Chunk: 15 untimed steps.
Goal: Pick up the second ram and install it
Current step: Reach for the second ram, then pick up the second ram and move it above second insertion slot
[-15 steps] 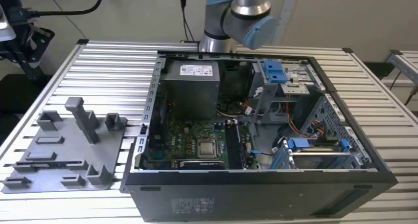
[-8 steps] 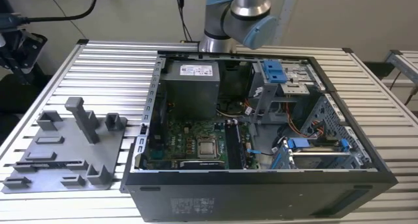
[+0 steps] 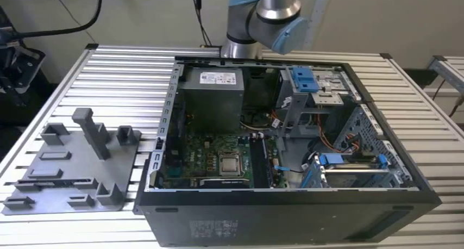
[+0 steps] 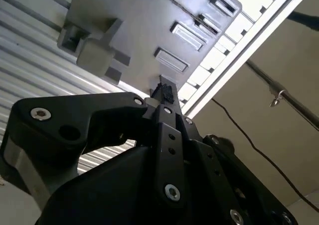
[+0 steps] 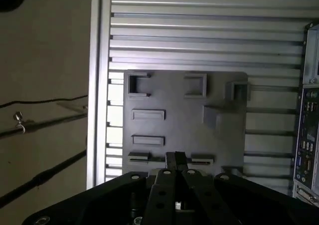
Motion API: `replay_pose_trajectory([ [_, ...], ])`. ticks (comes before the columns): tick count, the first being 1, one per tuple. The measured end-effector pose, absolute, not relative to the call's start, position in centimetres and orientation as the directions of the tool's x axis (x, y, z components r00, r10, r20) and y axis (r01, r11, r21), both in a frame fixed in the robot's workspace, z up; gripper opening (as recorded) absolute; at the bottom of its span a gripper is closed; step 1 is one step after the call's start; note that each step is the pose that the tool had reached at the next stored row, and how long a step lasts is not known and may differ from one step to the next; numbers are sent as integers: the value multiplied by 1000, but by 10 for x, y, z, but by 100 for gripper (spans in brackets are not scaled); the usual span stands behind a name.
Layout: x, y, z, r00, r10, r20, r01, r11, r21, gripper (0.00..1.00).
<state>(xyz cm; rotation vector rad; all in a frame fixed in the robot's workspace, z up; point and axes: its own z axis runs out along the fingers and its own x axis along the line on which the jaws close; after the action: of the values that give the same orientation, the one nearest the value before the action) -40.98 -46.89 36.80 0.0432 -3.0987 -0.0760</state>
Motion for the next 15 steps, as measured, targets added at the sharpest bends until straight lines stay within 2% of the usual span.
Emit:
replay_pose_trajectory([
  [5, -409, -481, 367, -999, -29, 41, -27, 998, 50, 11],
  [15, -409, -481, 366, -999, -29, 41, -27, 998, 50, 11],
])
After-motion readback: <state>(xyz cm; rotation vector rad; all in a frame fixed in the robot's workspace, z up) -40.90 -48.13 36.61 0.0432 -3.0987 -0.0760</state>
